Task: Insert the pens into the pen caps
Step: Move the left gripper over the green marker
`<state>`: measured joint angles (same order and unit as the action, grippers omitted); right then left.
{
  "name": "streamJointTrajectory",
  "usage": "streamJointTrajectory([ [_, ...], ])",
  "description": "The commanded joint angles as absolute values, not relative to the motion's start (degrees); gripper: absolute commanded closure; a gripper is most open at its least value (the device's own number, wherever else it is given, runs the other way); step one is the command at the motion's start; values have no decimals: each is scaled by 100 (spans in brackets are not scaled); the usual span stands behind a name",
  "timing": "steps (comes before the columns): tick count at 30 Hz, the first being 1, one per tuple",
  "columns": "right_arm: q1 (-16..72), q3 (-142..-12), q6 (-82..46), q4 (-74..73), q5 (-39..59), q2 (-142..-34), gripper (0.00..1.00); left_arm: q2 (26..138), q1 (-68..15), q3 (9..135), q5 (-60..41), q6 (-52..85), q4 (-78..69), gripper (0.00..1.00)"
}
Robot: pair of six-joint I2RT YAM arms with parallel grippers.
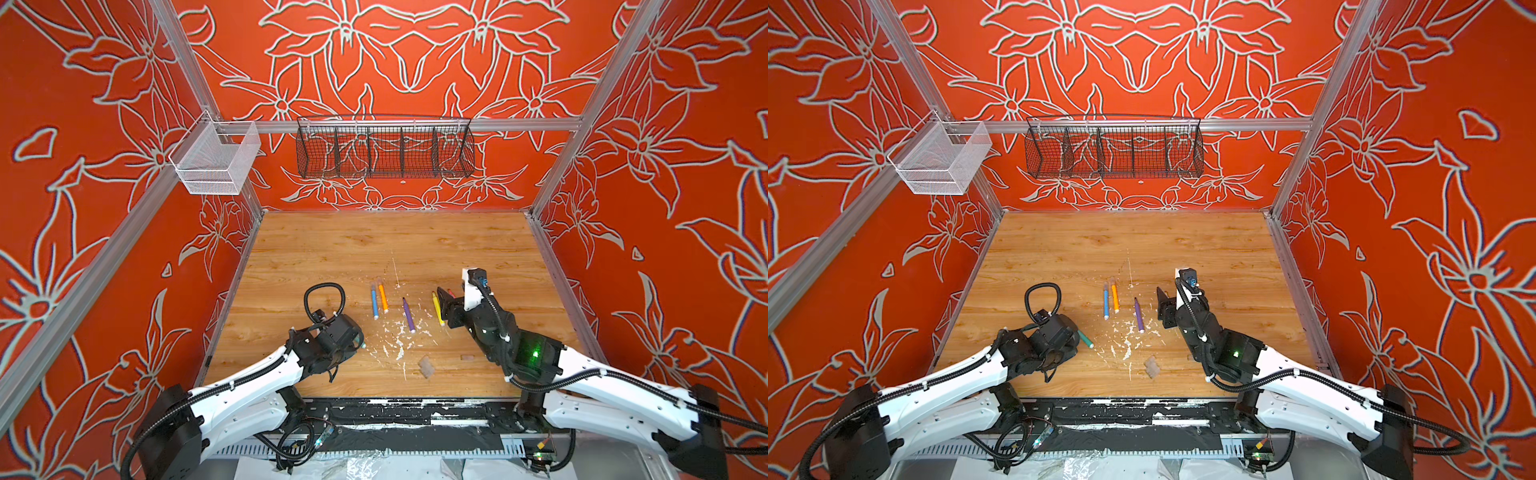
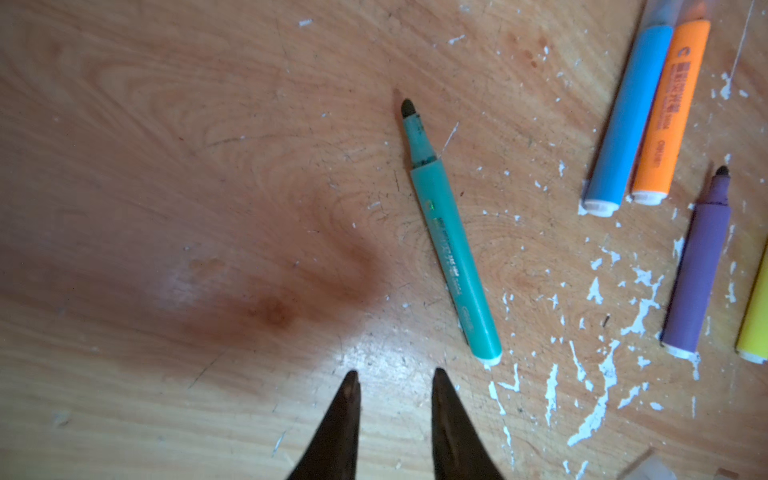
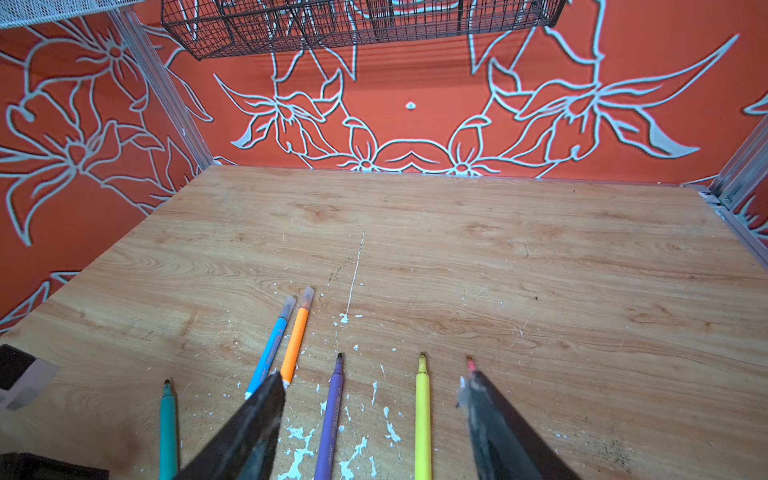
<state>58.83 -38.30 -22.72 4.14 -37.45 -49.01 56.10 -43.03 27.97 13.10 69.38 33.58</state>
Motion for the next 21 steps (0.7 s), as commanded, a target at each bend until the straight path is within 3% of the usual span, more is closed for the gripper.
streamJointTrajectory([
  [1, 5854, -3813, -2276, 501, -3800, -4891, 29, 5900, -4351, 2780, 1477, 7104, 3142, 72],
  [21, 5854, -3816, -2325, 545, -3754, -4826, 29, 7255, -4359, 3496, 1677, 6813, 2667, 68],
])
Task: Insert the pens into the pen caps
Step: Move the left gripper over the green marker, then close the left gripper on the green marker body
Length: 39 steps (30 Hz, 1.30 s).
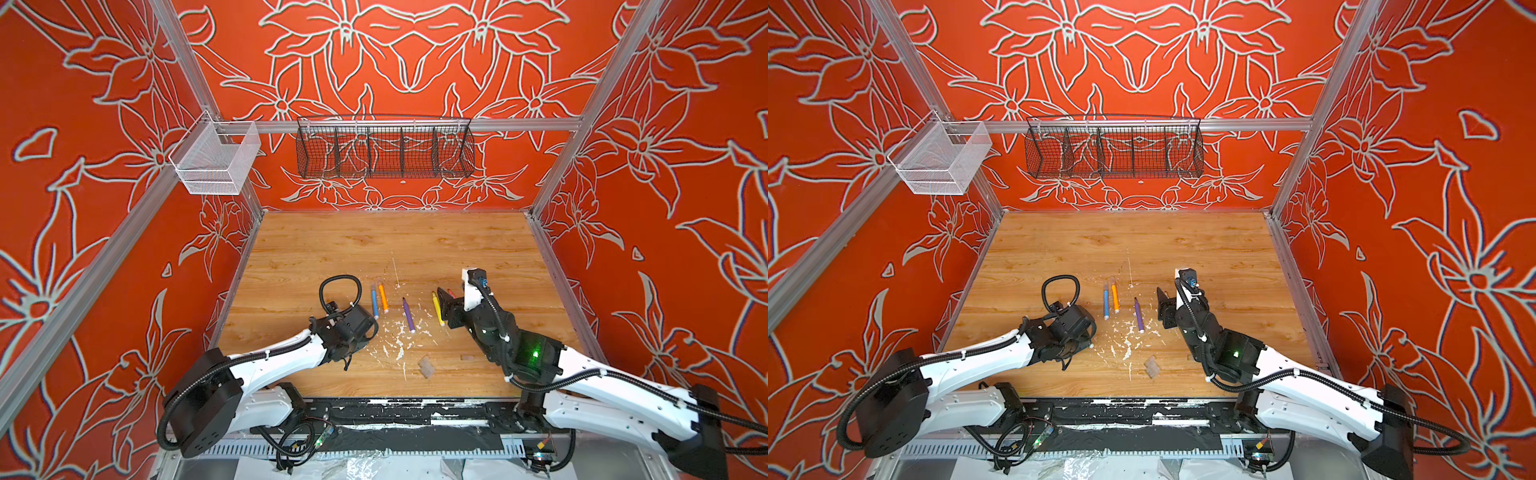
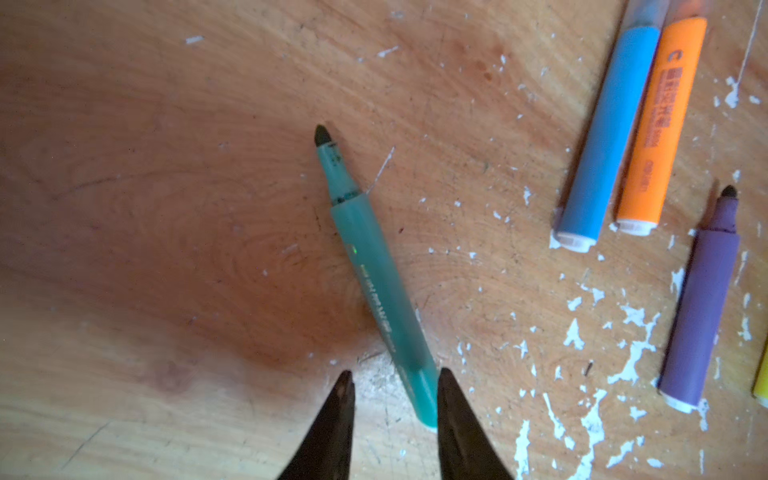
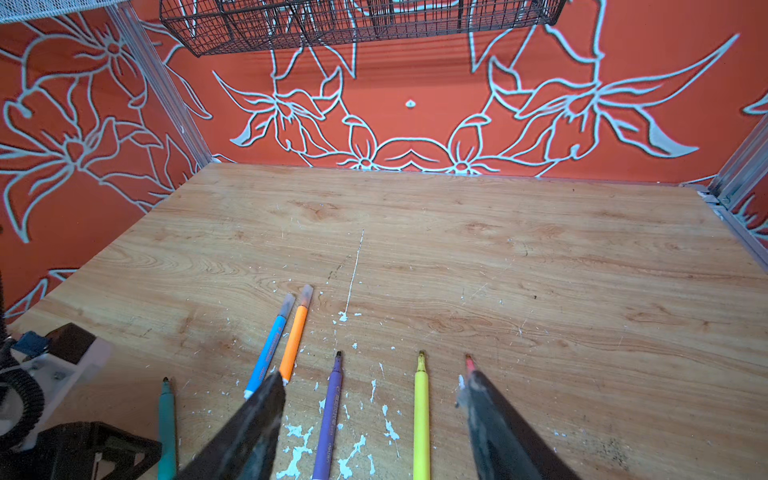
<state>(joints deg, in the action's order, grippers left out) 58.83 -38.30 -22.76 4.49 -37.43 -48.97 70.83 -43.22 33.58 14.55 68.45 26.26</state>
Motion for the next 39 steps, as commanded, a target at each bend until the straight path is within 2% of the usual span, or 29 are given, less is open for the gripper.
streamJointTrajectory([
  [1, 5857, -3816, -2320, 551, -3751, -4812, 30, 7345, -4359, 3550, 1694, 6799, 2695, 68],
  [11, 5853, -3790, -2364, 589, -3699, -4675, 30, 8035, -4359, 3731, 1828, 6889, 2804, 69],
  [16, 5854, -3792, -2382, 606, -3696, -4643, 29, 8318, -4359, 3797, 1863, 6903, 2822, 75],
  [20, 5858, -3788, -2392, 615, -3690, -4640, 29, 8390, -4359, 3797, 1906, 6926, 2835, 85],
  [27, 5845, -3784, -2417, 615, -3693, -4636, 29, 8279, -4350, 3779, 1916, 6777, 2799, 95],
  [30, 5770, -3767, -2505, 651, -3678, -4660, 26, 8175, -4342, 3835, 1916, 6586, 2799, 99],
  [32, 5427, -3753, -2759, 762, -3329, -4697, 23, 8040, -4305, 3929, 1848, 6384, 2827, 100],
  [34, 4766, -3654, -3173, 843, -2535, -4733, 24, 7821, -4234, 4105, 1637, 6088, 2863, 100],
  [37, 3726, -3461, -3730, 800, -1261, -4900, 28, 7318, -4193, 4495, 1392, 5621, 2997, 100],
  [39, 3367, -3479, -3854, 813, -858, -5079, 31, 6996, -4187, 4780, 1316, 5331, 3021, 100],
])
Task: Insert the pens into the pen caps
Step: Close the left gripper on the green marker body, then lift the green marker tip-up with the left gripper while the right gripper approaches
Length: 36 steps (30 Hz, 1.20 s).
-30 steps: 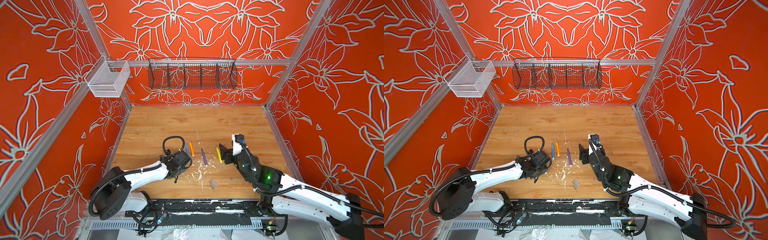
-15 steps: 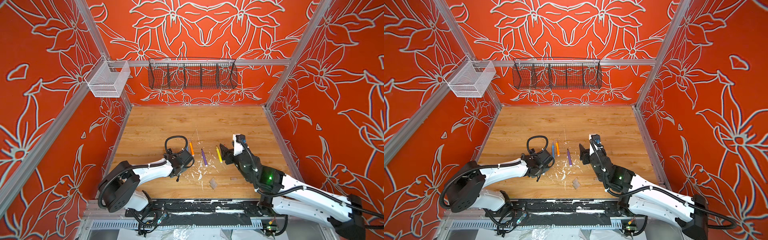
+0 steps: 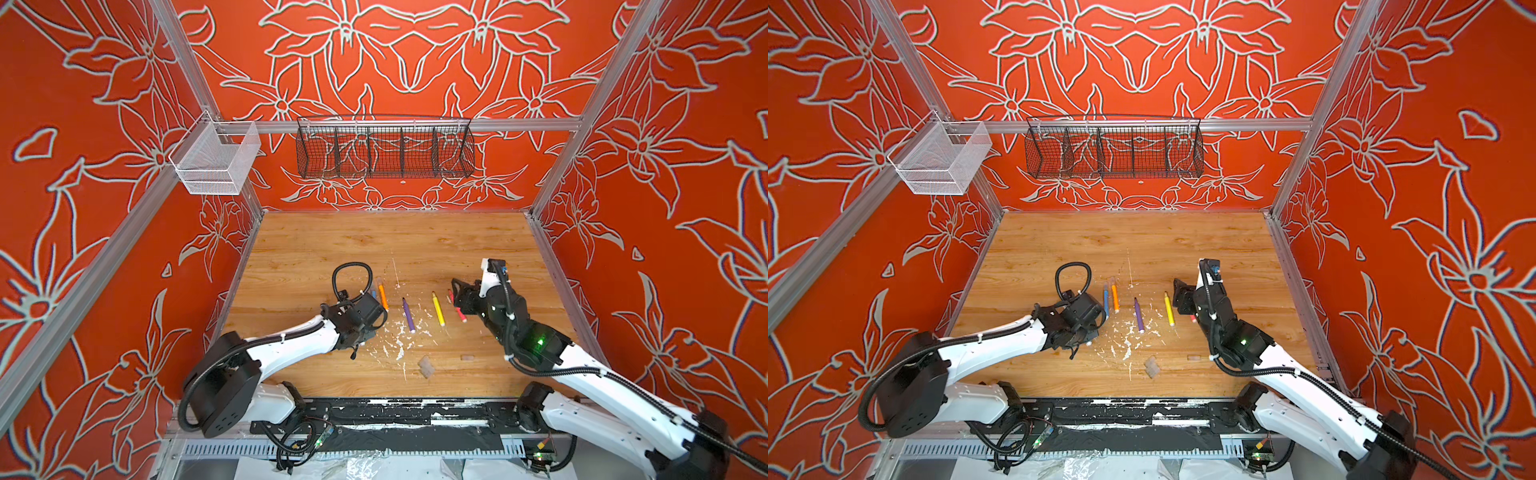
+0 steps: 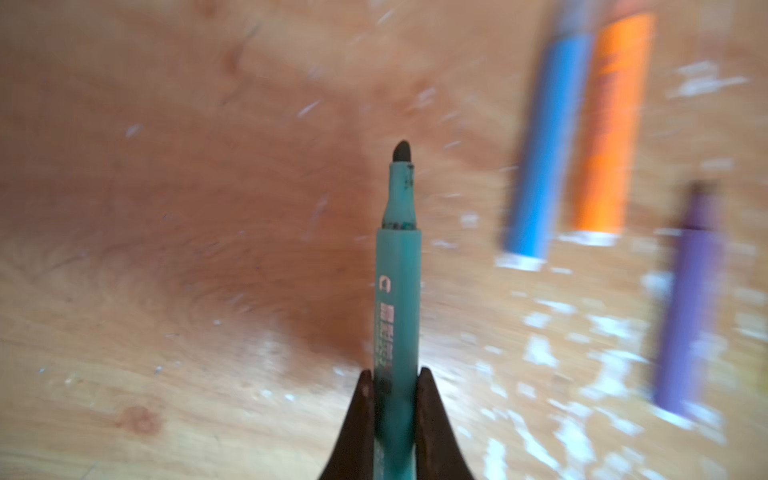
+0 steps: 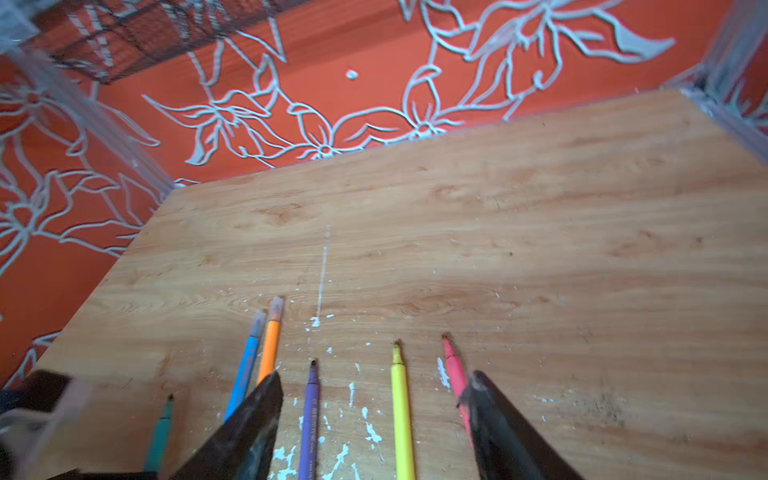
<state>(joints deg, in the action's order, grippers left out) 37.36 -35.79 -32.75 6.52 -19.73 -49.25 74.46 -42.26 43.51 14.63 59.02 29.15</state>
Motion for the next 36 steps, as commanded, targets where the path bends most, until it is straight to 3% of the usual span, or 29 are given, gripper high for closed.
streamJointTrajectory([
  [1, 3286, -3517, -3867, 832, -736, -5178, 32, 6858, -4184, 4917, 1281, 5105, 2968, 100],
  [8, 3205, -3640, -3944, 667, -215, -5697, 37, 6985, -4184, 5917, 1214, 3573, 2351, 100],
  [15, 3211, -3679, -3771, 331, 390, -5958, 36, 7571, -4255, 4946, 569, 1202, -258, 100],
  [31, 3219, -3234, -4195, -1202, 2077, -5852, 36, 7621, -4289, 4620, -965, 1170, -725, 100],
  [36, 3286, -3197, -4267, -1336, 2193, -5810, 35, 7712, -4297, 4658, -1282, 1072, -715, 100],
])
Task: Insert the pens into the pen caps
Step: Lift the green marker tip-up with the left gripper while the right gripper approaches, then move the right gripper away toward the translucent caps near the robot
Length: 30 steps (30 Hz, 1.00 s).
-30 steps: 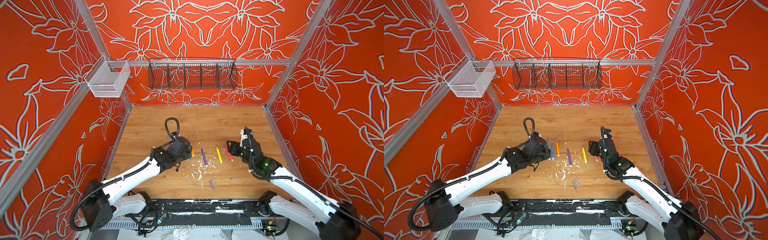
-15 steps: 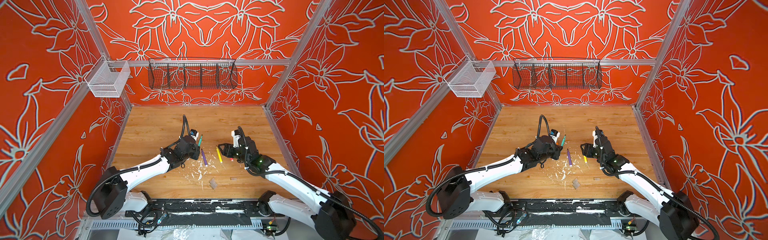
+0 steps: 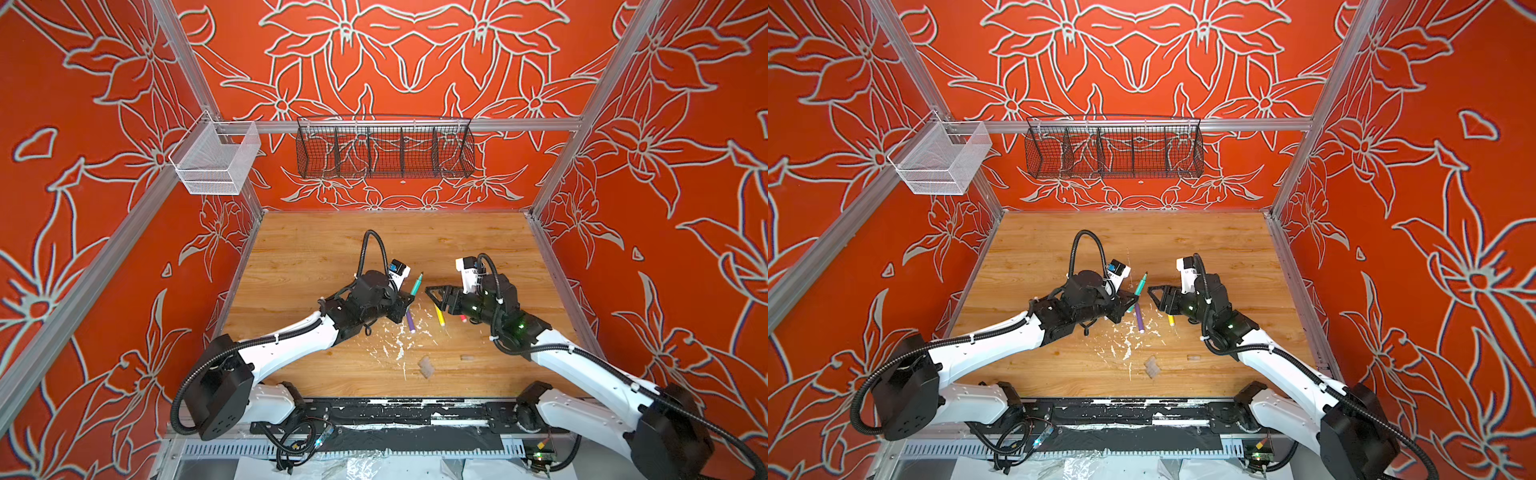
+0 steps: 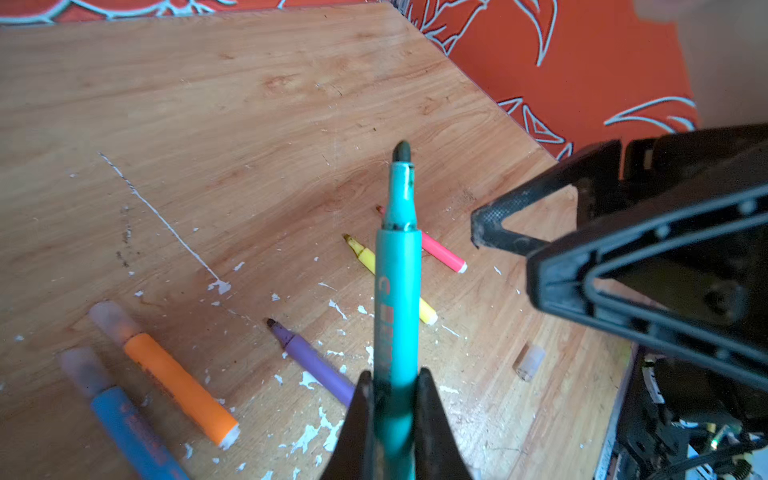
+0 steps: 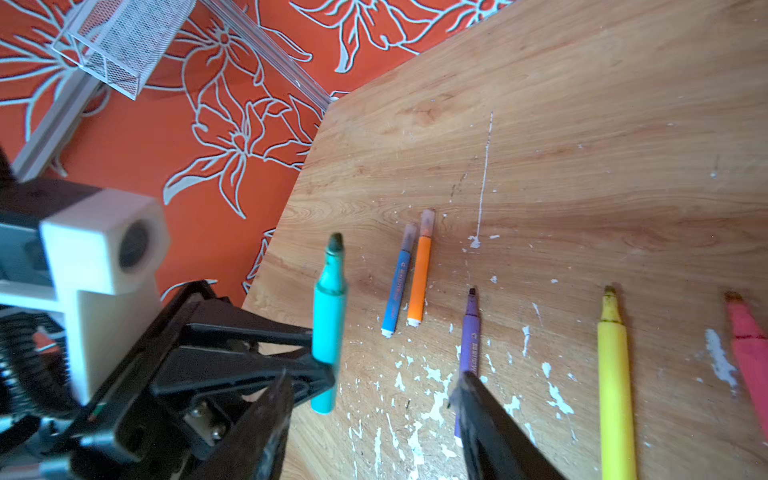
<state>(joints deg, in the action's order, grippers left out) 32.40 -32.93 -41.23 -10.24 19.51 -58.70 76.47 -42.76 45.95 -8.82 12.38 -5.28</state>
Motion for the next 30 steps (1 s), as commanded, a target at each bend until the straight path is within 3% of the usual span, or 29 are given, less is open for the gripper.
streamJointTrajectory([
  [1, 3287, -3198, -4264, -1343, 2179, -5810, 35, 7716, -4298, 4650, -1375, 1062, -747, 100],
  [11, 3498, -3356, -4309, -1415, 2316, -6181, 44, 7875, -4465, 4794, -1869, 961, -716, 100],
  [22, 3678, -3445, -4408, -1318, 2206, -6344, 84, 7900, -4465, 4853, -1797, 1032, -633, 100],
  [27, 3725, -3418, -4432, -1400, 2225, -6314, 90, 7925, -4465, 4858, -1745, 1101, -655, 76],
  [30, 3817, -3385, -4474, -1523, 2235, -6315, 91, 7928, -4465, 4852, -1725, 1148, -666, 69],
])
